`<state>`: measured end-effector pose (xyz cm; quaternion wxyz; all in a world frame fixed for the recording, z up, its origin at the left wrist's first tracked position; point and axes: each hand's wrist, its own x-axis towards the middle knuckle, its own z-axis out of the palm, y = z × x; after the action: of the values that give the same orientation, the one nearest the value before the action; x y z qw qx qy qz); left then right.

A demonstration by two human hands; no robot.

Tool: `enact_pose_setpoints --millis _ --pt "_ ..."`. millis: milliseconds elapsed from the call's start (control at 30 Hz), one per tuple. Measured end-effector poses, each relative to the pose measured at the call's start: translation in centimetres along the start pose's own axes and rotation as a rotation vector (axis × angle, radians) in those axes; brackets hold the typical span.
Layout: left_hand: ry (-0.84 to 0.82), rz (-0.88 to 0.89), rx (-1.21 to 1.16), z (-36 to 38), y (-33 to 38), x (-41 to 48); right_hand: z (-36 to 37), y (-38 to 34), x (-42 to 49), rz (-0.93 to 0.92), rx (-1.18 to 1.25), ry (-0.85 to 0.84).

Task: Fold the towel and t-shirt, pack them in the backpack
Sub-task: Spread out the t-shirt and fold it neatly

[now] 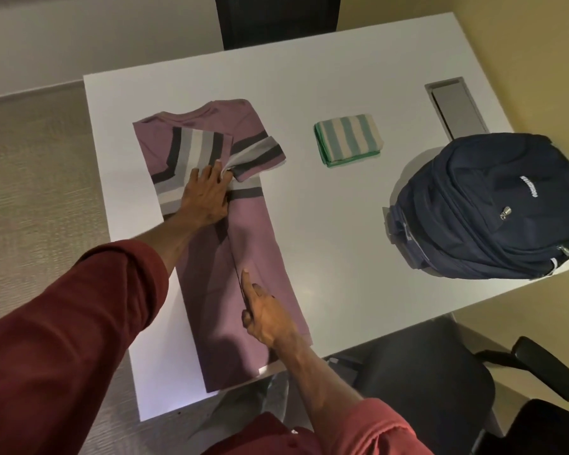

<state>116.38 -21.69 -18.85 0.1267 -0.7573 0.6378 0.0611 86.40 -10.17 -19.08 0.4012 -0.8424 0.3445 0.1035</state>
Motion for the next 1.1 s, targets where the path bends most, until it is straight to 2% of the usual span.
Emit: enact_pose_setpoints --millis 167,300,400,467,567,767,900,1100 --pt "0.079 -0.024 -0.140 1.1 1.6 -1.9 1.0 -0.1 -0.2 -0.070 -0.046 0.005" --pt "0.226 0.173 -0.199 1.6 4.8 -4.1 2.3 1.0 -1.2 -0.101 -0.104 0.178" --pt "0.178 0.299 -0.247 3.1 6.9 -5.6 1.7 2.6 -2.8 -0.094 -0.179 0.261" --pt "0.122 0.267 -0.304 3.9 7.8 -6.4 1.3 4.2 -4.5 -0.120 -0.187 0.260" --pt "0.072 0.178 -0.347 4.7 8.9 -7.6 1.6 6.6 -7.6 -0.158 -0.220 0.150" --pt "0.041 0.107 -0.320 5.5 10.7 -10.6 2.5 9.0 -11.1 -0.180 -0.278 0.008" --pt "-0.005 0.102 -0.289 6.4 12.7 -13.7 2.2 8.8 -11.5 -0.187 -0.287 0.042" --pt "-0.049 0.058 -0.383 6.1 14.4 -16.6 2.2 8.7 -10.4 -0.227 -0.446 0.109"
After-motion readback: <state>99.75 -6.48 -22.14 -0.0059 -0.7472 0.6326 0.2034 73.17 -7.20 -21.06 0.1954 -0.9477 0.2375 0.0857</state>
